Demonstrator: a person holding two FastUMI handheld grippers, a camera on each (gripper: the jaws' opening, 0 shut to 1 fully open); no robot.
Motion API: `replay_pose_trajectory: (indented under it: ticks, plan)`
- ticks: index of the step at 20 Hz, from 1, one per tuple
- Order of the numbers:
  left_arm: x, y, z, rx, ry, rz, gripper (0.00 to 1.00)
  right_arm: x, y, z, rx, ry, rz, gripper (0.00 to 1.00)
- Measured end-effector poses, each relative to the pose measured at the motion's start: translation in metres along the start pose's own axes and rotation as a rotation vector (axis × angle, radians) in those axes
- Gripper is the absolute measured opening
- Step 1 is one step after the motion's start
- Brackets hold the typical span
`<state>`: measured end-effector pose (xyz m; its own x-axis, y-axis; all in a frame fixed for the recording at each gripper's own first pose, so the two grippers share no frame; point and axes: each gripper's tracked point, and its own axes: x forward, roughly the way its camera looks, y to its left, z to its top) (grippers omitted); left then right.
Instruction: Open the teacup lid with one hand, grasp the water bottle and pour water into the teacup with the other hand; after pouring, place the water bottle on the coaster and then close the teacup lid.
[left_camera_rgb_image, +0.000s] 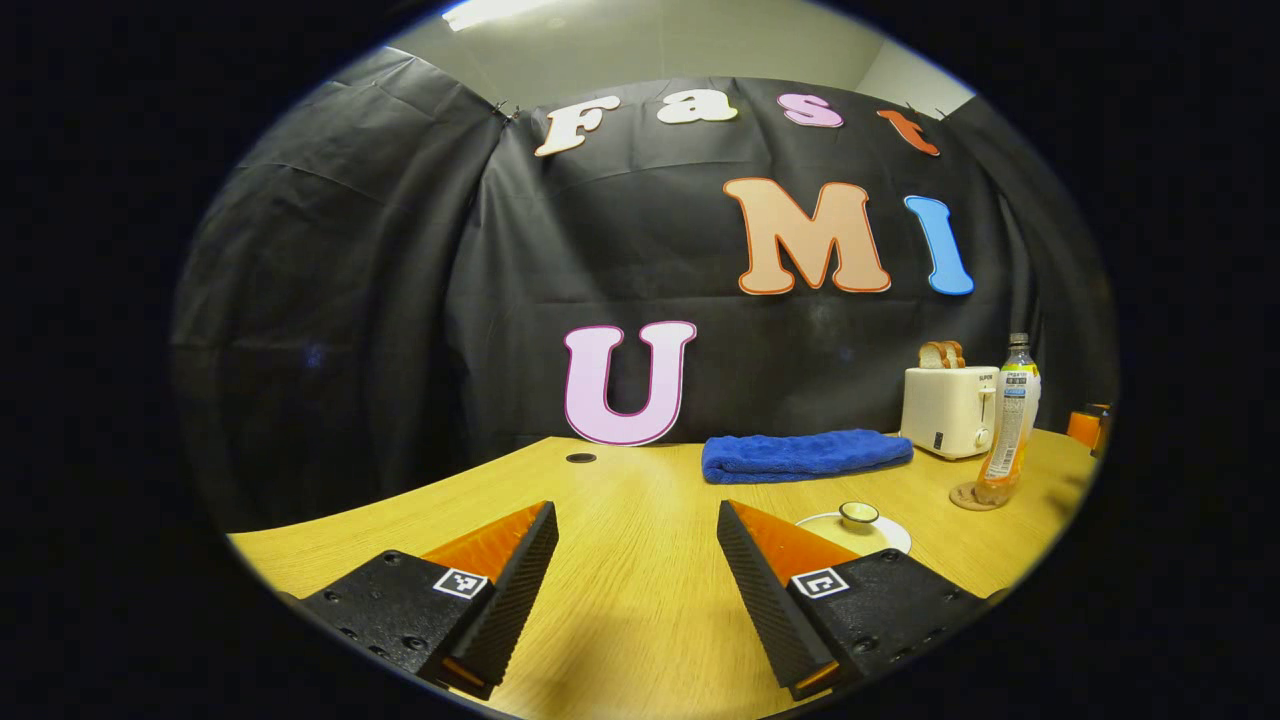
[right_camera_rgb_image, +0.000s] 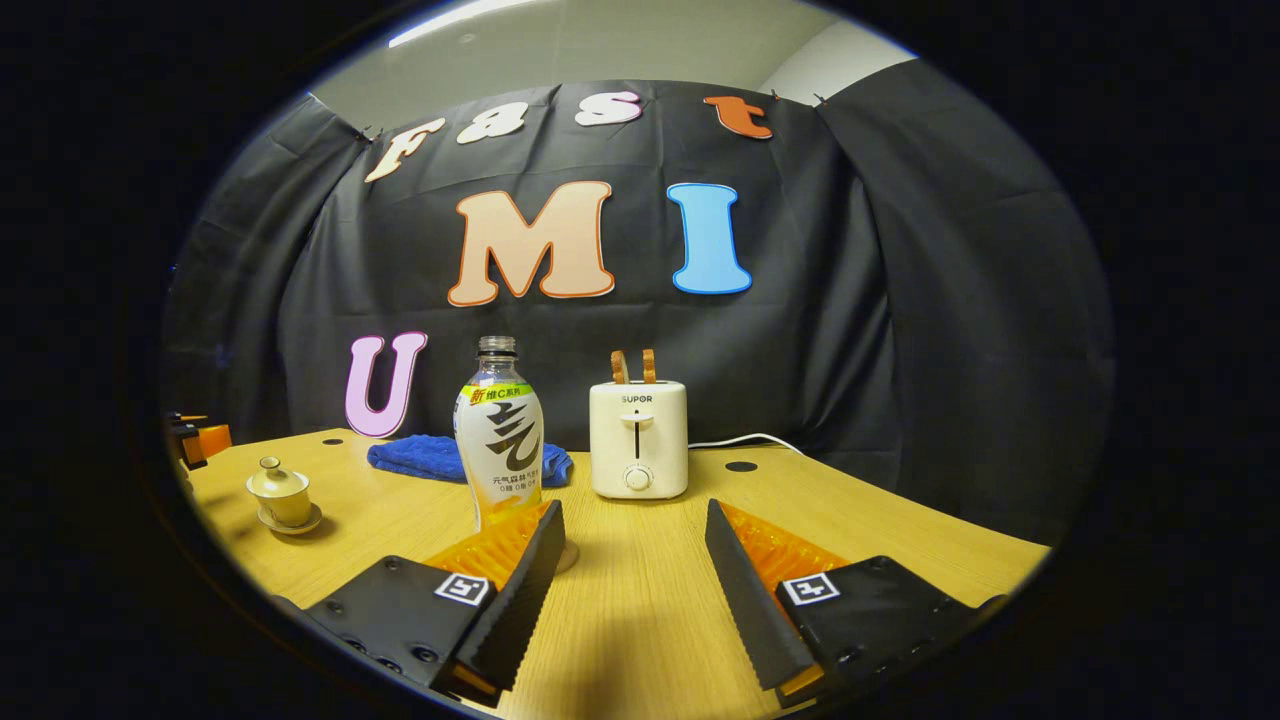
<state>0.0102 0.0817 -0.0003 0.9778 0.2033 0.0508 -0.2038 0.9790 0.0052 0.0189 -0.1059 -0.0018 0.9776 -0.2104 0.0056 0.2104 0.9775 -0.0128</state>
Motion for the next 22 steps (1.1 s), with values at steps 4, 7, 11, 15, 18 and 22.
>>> replay_pose_trajectory:
  ticks: [4,7,11,15,18,22]
  plan:
    - [0.0006,-0.0004,-0.0002,0.0,0.0,0.0,0.94,-0.0002,0.0,0.0,0.0,0.0,0.0,0.9]
    - [0.0004,-0.0006,0.0,0.0,0.0,0.0,0.94,-0.0002,-0.0001,0.0002,0.0,0.0,0.0,0.9]
    - [0.0001,-0.0007,0.0003,0.0,0.0,0.0,0.94,-0.0003,-0.0001,-0.0003,0.0,0.0,0.0,0.9]
    - [-0.0005,-0.0007,0.0006,0.0,0.0,0.0,0.94,-0.0004,0.0,0.0001,0.0,0.0,0.0,0.9]
    - [-0.0001,-0.0008,0.0002,0.0,0.0,0.0,0.94,-0.0003,-0.0001,0.0,0.0,0.0,0.0,0.9]
    - [0.0,-0.0006,0.0004,0.0,0.0,0.0,0.94,-0.0002,-0.0002,0.0001,0.0,0.0,0.001,0.92]
